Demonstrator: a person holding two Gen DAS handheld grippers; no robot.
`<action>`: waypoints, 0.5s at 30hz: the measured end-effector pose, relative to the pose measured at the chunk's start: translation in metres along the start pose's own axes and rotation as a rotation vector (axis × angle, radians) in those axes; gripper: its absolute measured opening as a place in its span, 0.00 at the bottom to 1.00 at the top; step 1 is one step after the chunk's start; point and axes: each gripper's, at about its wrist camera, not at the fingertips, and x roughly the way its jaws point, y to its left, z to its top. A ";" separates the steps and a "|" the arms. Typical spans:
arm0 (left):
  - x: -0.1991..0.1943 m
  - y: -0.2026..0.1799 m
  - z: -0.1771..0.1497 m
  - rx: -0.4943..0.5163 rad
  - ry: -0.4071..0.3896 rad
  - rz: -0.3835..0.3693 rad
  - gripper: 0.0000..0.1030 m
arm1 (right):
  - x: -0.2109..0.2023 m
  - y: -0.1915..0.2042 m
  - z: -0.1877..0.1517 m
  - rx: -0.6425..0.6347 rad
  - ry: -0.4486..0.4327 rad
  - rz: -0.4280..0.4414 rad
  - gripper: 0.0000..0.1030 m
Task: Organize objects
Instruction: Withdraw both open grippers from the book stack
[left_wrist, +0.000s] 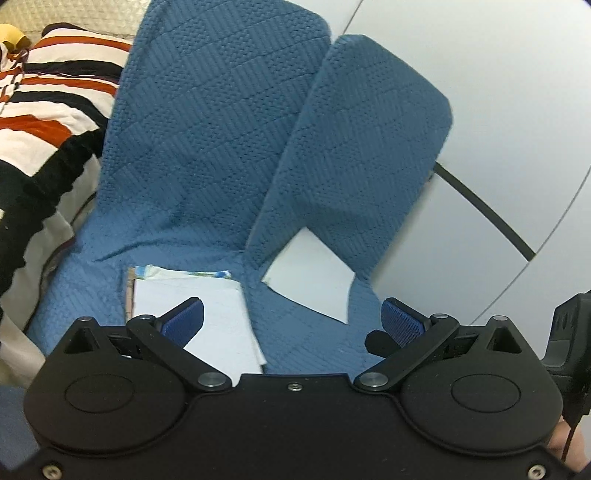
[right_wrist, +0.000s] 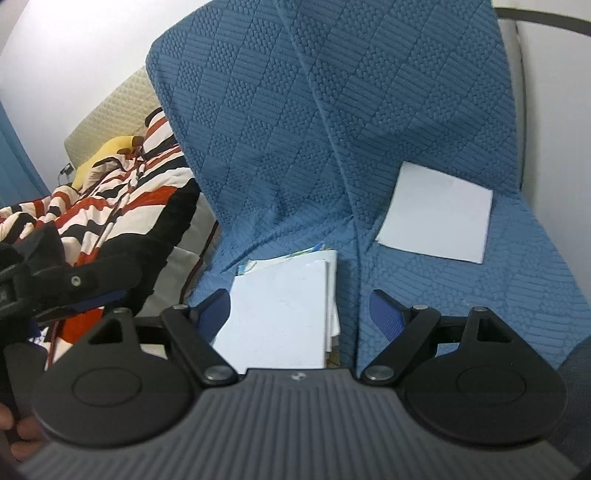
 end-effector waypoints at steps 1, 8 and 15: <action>0.000 -0.004 -0.001 -0.002 -0.003 0.006 0.99 | -0.003 -0.002 -0.002 -0.002 -0.005 -0.004 0.82; 0.004 -0.030 -0.009 0.039 0.009 -0.005 0.99 | -0.018 -0.019 -0.013 -0.040 -0.025 -0.055 0.82; 0.016 -0.047 -0.020 0.042 0.018 -0.012 0.99 | -0.029 -0.043 -0.022 -0.006 -0.034 -0.074 0.82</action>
